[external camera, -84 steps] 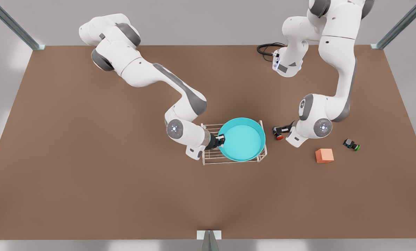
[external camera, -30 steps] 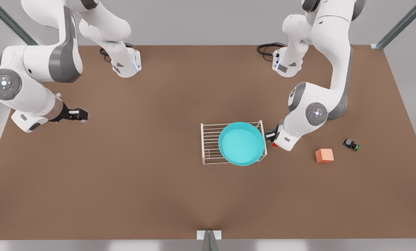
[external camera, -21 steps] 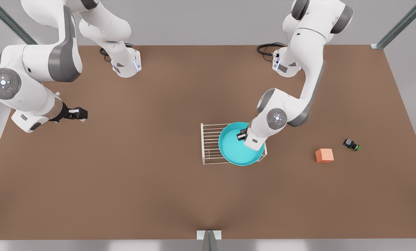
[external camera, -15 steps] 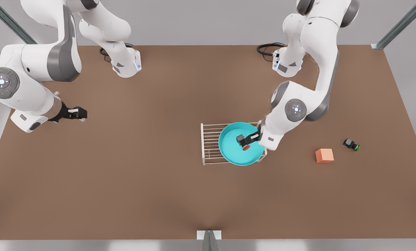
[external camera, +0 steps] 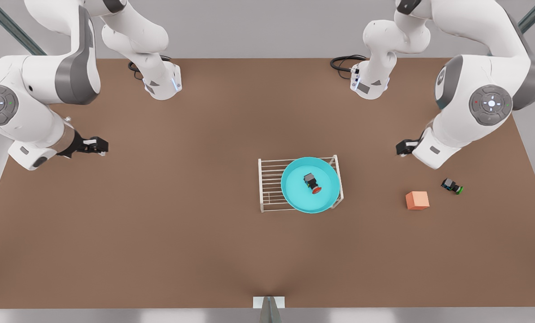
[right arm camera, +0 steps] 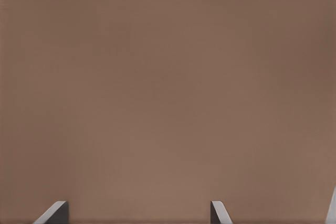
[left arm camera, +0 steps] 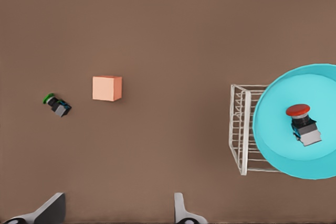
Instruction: Place the plate on the shelf with right arm and place the red button switch in the plate with left arm
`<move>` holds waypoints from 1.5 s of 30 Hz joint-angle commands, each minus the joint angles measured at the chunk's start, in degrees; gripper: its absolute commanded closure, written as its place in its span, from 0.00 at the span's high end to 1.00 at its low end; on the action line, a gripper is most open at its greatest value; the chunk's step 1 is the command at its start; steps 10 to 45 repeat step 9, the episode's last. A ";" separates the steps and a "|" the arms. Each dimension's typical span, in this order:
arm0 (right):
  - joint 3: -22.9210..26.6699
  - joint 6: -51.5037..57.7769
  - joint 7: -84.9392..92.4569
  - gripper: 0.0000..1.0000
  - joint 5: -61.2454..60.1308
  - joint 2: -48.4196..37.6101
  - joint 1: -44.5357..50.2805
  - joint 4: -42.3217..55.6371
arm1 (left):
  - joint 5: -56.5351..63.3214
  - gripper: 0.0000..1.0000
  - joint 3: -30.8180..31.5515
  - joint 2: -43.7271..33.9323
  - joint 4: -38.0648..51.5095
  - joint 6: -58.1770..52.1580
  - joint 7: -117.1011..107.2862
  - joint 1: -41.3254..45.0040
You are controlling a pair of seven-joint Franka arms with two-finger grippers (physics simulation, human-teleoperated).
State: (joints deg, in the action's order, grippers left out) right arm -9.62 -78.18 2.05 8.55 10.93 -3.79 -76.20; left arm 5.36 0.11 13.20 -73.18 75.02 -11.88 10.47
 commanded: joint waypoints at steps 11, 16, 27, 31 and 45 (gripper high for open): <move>0.04 0.39 1.03 1.00 -0.46 -0.56 -0.08 1.14 | -0.17 1.00 4.11 -0.63 0.15 -7.61 18.29 -0.54; 0.04 0.39 1.03 1.00 -0.46 -0.56 -0.08 1.14 | -0.17 1.00 4.11 -0.63 0.15 -7.61 18.29 -0.54; 0.04 0.39 1.03 1.00 -0.46 -0.56 -0.08 1.14 | -0.17 1.00 4.11 -0.63 0.15 -7.61 18.29 -0.54; 0.04 0.39 1.03 1.00 -0.46 -0.56 -0.08 1.14 | -0.17 1.00 4.11 -0.63 0.15 -7.61 18.29 -0.54; 0.04 0.39 1.03 1.00 -0.46 -0.56 -0.08 1.14 | -0.17 1.00 4.11 -0.63 0.15 -7.61 18.29 -0.54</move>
